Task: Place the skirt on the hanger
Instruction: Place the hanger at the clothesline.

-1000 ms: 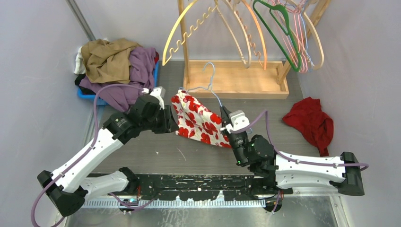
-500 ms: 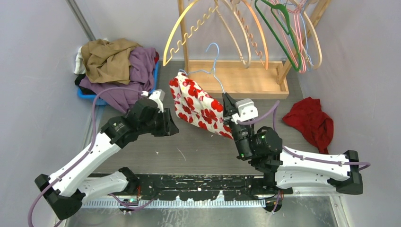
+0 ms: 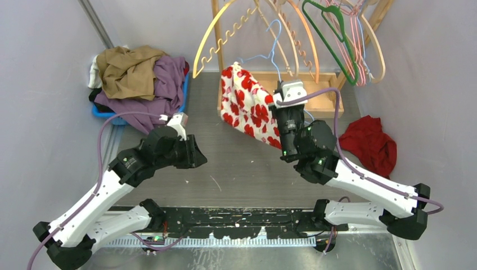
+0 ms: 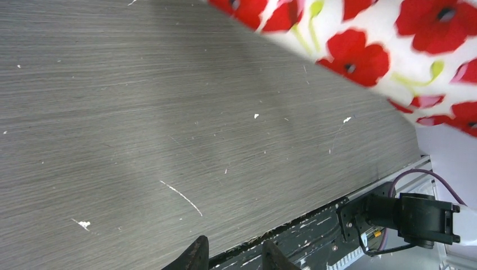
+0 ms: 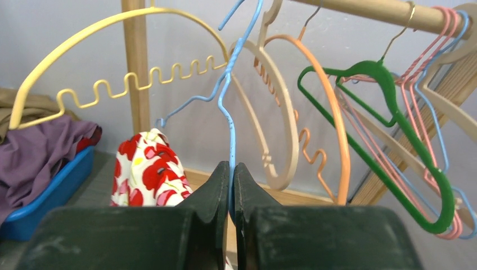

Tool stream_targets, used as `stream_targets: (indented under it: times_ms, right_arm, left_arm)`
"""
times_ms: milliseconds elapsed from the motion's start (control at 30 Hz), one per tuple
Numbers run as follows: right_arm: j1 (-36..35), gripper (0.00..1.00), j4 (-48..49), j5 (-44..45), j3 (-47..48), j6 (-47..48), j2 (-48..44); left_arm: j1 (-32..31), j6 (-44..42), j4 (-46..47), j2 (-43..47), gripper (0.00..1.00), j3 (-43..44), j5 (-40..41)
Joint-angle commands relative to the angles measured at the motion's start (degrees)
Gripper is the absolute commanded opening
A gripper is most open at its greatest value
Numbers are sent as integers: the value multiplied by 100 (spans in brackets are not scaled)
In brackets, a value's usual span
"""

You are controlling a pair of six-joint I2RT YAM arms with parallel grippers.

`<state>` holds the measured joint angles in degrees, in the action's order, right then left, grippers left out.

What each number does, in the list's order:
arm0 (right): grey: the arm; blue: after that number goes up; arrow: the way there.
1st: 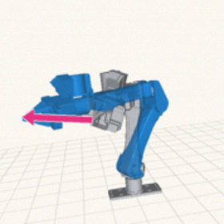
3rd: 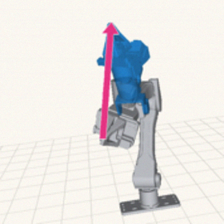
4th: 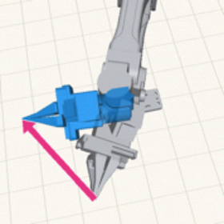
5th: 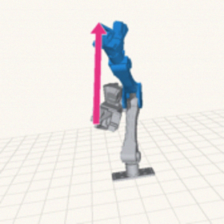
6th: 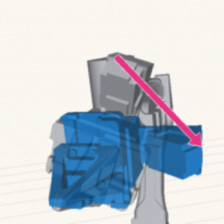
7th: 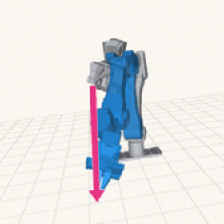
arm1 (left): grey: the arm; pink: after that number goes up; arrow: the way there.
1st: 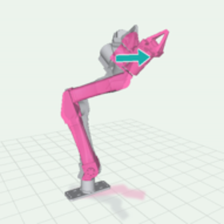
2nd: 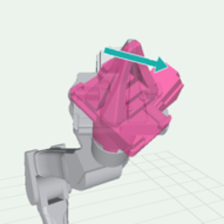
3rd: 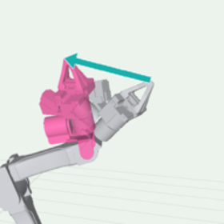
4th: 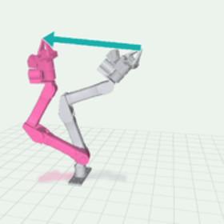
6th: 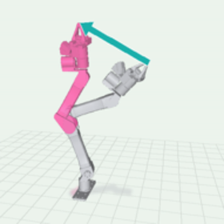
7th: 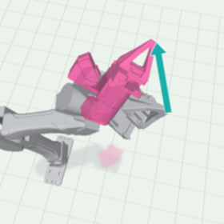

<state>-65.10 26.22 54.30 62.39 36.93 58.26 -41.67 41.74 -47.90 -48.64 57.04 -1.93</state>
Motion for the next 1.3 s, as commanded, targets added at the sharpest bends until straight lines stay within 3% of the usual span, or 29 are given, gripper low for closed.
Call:
stream_targets:
  times_ms: [0,700,1267]
  right_arm:
    - [344,1,-269,-445,834,-164,212]
    - [2148,1,-1115,-1824,3449,-627,2211]
    - [2726,1,-1347,-2237,4059,-810,2708]
  left_arm:
    - [-21,-43,-70,196,40,-45,95]
    - [-16,-21,-246,548,41,-272,125]
    - [-2,19,226,428,42,-716,-79]
